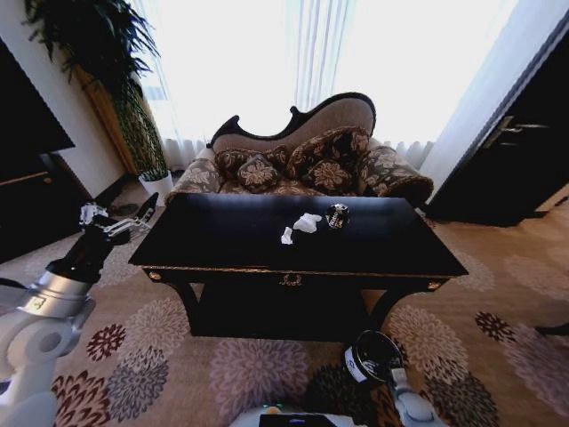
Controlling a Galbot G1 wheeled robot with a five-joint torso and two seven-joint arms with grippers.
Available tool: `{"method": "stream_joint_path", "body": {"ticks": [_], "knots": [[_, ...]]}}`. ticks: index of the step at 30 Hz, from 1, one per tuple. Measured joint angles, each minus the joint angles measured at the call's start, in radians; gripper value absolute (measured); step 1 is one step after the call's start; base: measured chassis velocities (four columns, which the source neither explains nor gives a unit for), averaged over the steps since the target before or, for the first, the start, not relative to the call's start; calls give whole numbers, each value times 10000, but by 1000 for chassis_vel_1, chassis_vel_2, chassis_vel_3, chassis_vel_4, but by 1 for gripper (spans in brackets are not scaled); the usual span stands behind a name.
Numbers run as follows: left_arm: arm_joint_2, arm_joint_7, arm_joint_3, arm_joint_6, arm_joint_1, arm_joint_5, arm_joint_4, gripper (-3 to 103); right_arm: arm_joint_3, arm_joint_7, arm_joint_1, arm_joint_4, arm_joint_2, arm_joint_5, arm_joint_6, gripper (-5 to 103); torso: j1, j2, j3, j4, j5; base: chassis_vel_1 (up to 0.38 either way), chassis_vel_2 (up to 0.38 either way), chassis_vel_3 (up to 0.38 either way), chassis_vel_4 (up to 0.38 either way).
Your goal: Move to the front of the table and place the trash on the table into the trash bin.
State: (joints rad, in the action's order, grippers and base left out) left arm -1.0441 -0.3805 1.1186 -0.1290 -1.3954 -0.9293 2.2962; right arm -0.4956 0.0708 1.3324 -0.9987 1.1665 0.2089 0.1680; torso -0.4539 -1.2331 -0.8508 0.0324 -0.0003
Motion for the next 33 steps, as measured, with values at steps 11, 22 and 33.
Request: {"method": "stream_joint_path", "body": {"ticks": [11, 22, 33], "knots": [[-204, -9, -129, 38, 39, 9, -83, 100, -911, 2275, 1698, -2959, 600, -443, 550, 100, 1, -1, 0, 0, 0, 0, 0, 0, 0], [-320, -5, -59, 41, -221, -99, 477, 100, -1377, 4212, 2712, -4564, 829, 620, 1475, 100, 1, -1, 1, 0, 2, 0, 0, 0, 0], [-301, 30, 167, 29, -218, -354, 654, 100, -1787, 3616, 4330, -7764, 1318, 1677, 882, 100, 1, -1, 0, 1, 1, 0, 0, 0, 0]]}}
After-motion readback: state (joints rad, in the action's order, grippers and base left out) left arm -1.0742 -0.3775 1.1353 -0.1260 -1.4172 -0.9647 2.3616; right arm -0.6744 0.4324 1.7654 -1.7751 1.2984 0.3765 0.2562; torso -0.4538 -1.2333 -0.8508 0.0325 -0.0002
